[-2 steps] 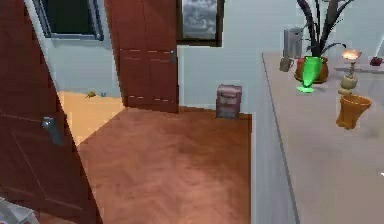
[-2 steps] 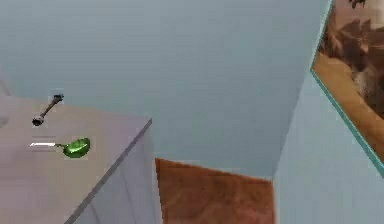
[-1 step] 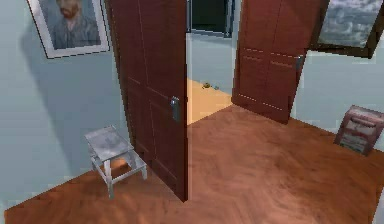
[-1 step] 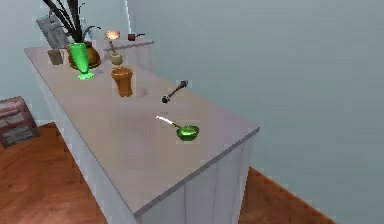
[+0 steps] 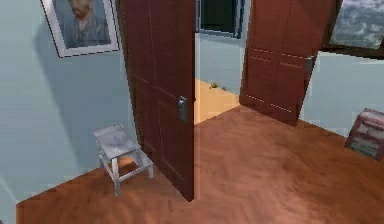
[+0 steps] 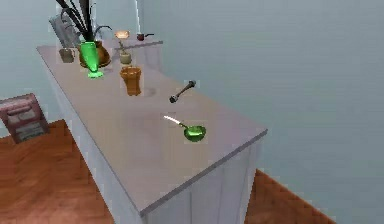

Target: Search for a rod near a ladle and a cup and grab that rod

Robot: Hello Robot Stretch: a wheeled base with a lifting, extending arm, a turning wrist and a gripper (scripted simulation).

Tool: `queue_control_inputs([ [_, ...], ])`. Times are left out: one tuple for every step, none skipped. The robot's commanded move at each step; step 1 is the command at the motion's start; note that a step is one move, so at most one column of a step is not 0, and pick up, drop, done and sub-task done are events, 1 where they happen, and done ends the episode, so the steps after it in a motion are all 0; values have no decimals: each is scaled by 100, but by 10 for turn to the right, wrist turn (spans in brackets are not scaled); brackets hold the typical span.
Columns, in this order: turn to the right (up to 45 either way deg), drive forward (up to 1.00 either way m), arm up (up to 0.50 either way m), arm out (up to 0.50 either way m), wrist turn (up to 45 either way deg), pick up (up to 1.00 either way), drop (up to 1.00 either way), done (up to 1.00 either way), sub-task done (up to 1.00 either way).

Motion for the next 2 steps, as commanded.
queue_control_inputs([
  [450,0,0,0,0,0,0,0,0],
  [450,0,0,0,0,0,0,0,0],
])
